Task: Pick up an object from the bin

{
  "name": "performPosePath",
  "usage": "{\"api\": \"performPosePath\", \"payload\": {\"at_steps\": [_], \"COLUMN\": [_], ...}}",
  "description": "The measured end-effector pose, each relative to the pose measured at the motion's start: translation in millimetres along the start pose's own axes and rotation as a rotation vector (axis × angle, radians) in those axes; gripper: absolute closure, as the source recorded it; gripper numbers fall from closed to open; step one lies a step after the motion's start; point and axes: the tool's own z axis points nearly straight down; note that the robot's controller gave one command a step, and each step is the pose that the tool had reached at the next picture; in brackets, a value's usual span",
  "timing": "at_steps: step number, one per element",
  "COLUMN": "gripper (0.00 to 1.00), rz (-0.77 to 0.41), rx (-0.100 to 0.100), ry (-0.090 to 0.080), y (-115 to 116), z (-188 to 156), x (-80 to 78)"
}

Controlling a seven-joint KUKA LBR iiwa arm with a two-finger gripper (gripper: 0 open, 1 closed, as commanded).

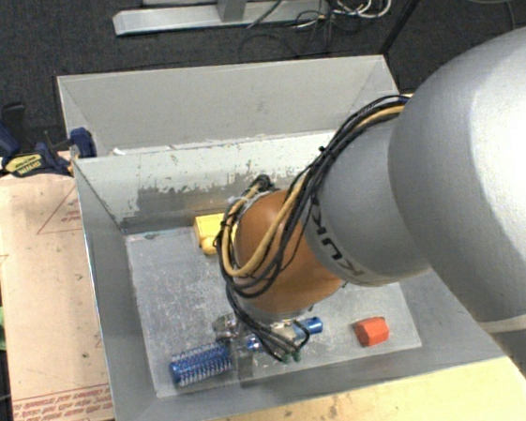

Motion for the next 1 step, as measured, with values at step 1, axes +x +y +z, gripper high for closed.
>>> {"api": "performPosePath", "payload": {"at_steps": [1], "gripper": [1.00], "rz": [-0.017], "rx": [0.001], "ry": [-0.005], "y": [-2.2], "z": [-202.3], "x": [-16.8]}}
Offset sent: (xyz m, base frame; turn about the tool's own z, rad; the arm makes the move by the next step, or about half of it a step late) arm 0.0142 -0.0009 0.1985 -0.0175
